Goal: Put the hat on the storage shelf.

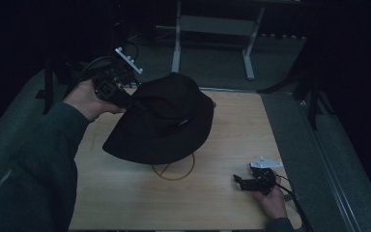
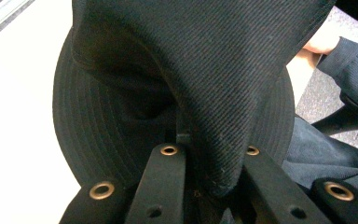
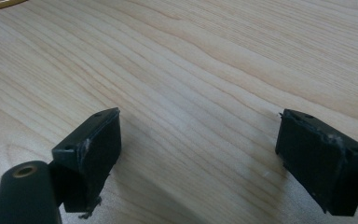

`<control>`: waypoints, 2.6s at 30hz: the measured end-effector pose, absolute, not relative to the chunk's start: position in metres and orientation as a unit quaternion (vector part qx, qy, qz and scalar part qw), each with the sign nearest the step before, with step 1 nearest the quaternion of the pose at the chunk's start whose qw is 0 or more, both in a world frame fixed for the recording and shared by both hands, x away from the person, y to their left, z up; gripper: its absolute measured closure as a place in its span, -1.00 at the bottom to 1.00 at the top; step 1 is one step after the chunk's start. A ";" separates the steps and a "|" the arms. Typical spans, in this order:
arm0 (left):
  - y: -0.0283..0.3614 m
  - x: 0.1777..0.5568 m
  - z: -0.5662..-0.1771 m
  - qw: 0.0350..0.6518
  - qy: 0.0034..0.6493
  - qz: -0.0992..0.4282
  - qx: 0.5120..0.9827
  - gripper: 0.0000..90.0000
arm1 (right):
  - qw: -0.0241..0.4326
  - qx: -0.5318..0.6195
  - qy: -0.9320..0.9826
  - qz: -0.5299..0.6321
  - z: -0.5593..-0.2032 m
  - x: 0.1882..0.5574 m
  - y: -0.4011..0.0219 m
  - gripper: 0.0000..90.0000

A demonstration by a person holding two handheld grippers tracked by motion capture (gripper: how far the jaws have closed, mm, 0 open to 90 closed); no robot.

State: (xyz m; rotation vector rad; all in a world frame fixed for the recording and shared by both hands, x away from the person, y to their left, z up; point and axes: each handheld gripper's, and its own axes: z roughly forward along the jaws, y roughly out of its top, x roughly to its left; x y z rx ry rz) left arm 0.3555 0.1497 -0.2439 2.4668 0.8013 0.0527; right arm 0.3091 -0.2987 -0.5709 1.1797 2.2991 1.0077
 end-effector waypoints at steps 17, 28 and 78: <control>0.137 0.359 -0.255 0.258 0.289 0.017 0.922 0.92 | 0.184 0.417 0.815 0.357 -0.571 0.309 -0.299 -0.69; 0.134 0.362 -0.264 0.250 0.289 0.011 0.924 0.82 | 0.184 0.417 0.815 0.357 -0.571 0.309 -0.299 -0.69; 0.159 0.361 -0.265 0.262 0.334 0.040 0.905 -0.15 | 0.183 0.417 0.815 0.357 -0.571 0.309 -0.299 -0.69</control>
